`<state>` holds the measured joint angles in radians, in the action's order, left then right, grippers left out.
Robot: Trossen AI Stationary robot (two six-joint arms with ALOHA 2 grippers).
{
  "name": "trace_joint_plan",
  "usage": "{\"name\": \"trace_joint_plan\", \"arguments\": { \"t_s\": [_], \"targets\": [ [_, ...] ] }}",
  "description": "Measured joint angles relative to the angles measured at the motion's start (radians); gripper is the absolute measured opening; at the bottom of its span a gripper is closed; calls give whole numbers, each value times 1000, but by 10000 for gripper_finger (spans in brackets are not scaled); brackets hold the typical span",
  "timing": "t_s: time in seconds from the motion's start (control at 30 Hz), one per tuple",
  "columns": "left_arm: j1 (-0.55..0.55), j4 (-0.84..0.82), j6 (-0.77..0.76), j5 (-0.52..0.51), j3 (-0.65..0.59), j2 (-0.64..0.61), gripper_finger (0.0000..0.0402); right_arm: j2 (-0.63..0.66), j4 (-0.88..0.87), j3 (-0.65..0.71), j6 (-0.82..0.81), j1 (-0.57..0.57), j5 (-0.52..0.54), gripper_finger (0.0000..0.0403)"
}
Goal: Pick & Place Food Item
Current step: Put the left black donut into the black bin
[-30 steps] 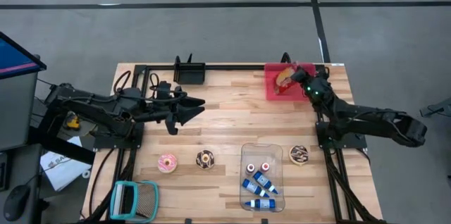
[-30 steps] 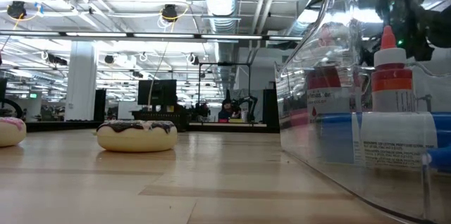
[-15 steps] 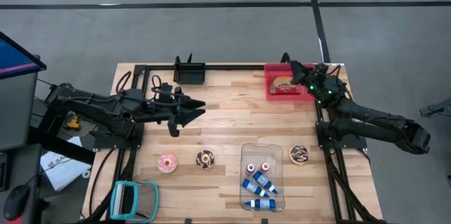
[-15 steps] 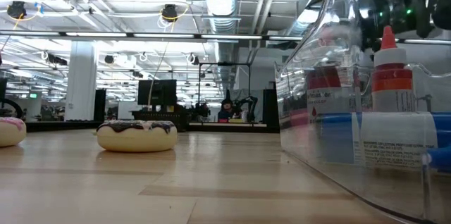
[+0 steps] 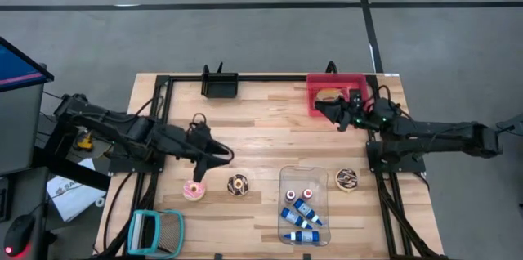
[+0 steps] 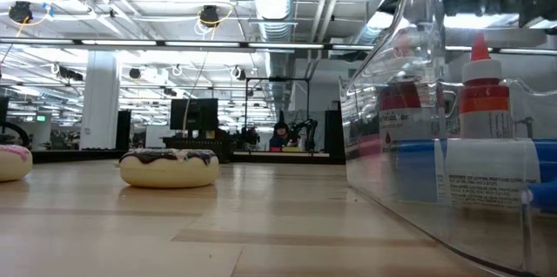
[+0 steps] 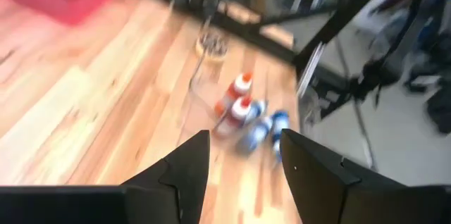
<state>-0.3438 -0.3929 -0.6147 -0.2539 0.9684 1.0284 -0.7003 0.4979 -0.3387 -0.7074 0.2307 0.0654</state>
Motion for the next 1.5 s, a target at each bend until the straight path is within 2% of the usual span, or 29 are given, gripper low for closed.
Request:
{"name": "trace_joint_plan", "arguments": {
  "t_s": [0.07,0.23,0.4,0.5,0.63,0.77,0.9,1.03,1.2,1.5],
  "targets": [
    [-19,-45,0,2,0,3,170,-2,-10,-23,0,-47,36,118],
    [-69,-135,-22,87,1,33,170,-7,-43,-81,31,-138,132,118],
    [-137,-267,-79,157,2,81,170,-7,-150,-136,36,-197,200,118],
    [-174,-358,-102,157,2,112,170,-7,-197,-162,37,-227,230,118],
    [-189,-430,-130,94,1,159,170,-7,-210,-166,38,-258,269,118],
    [-162,-410,-164,44,1,212,170,-7,-220,-166,37,-280,315,118],
    [-101,-385,-200,151,1,296,170,-7,-231,-166,37,-294,350,118],
    [-77,-309,-198,167,1,382,170,-7,-233,-166,37,-303,373,118],
    [-28,-203,-216,149,1,448,170,-7,-233,-166,37,-304,380,118],
    [32,-157,-197,123,1,515,170,-7,-235,-166,35,-304,380,118]
  ]
}}
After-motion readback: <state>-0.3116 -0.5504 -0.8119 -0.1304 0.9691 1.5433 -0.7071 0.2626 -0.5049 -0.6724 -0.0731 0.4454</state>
